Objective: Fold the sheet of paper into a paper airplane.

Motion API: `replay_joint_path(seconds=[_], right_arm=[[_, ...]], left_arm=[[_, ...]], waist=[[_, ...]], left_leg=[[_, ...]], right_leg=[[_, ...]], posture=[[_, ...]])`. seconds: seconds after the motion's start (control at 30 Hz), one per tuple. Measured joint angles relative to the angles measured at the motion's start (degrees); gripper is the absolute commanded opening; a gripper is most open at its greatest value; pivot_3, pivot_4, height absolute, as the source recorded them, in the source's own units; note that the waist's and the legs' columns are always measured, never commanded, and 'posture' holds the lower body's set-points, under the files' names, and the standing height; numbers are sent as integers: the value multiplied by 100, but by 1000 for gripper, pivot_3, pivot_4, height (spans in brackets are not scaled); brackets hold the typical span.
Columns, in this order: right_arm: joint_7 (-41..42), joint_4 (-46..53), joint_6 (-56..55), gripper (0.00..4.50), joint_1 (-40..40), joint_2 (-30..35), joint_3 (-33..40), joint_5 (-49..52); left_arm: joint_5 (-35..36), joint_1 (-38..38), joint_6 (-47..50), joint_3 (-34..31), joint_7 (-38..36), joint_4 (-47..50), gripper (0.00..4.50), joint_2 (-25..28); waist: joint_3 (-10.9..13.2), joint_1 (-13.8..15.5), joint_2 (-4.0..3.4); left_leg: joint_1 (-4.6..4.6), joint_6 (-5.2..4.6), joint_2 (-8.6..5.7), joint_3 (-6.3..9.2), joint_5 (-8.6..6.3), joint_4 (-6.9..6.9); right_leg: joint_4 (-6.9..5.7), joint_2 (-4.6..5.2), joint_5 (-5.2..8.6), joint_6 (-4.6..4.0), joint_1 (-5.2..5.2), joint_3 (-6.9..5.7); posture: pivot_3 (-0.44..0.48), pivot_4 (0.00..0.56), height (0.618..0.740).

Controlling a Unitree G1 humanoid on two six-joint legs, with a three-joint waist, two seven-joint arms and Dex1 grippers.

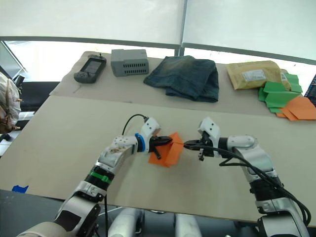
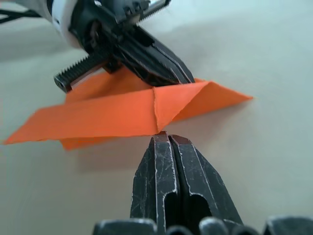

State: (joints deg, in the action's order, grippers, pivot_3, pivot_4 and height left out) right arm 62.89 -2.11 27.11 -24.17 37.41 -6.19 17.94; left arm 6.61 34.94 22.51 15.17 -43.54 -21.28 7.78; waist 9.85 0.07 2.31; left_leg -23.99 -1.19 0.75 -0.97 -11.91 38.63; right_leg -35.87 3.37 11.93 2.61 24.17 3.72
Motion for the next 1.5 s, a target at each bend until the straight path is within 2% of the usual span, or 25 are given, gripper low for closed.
replay_joint_path(seconds=[0.47,0.67,0.83,1.07,1.5], right_arm=[[-367,66,173,0,0,-453,4,128],[-521,-91,169,0,-38,-533,3,75],[-578,-91,164,0,-52,-562,2,44],[-638,-199,21,0,-62,-712,-54,-104],[-664,-712,-415,0,-248,-1011,-502,-580]], left_arm=[[-34,3,-47,64,10,-3,27,-49],[-60,-7,-136,87,67,-68,27,-355],[-80,2,-121,196,-90,-70,27,-363],[-102,-38,-66,225,-165,49,27,-107],[280,-187,942,-630,176,853,27,502]], waist=[[0,3,-1],[0,26,-1],[0,30,-1],[-1,-26,-2],[0,-131,-3]], left_leg=[[-1,0,0,0,0,0],[-13,0,-2,0,0,2],[-12,0,-4,0,0,2],[-8,0,0,1,0,1],[-10,0,7,4,0,0]], right_leg=[[0,0,0,0,0,0],[0,2,-9,-11,10,0],[1,1,-7,-9,8,0],[-1,-2,-6,-8,8,0],[-10,-4,-9,-18,15,0]], posture=[[0,150,728],[0,150,728],[0,150,728],[0,150,728],[0,150,728]])
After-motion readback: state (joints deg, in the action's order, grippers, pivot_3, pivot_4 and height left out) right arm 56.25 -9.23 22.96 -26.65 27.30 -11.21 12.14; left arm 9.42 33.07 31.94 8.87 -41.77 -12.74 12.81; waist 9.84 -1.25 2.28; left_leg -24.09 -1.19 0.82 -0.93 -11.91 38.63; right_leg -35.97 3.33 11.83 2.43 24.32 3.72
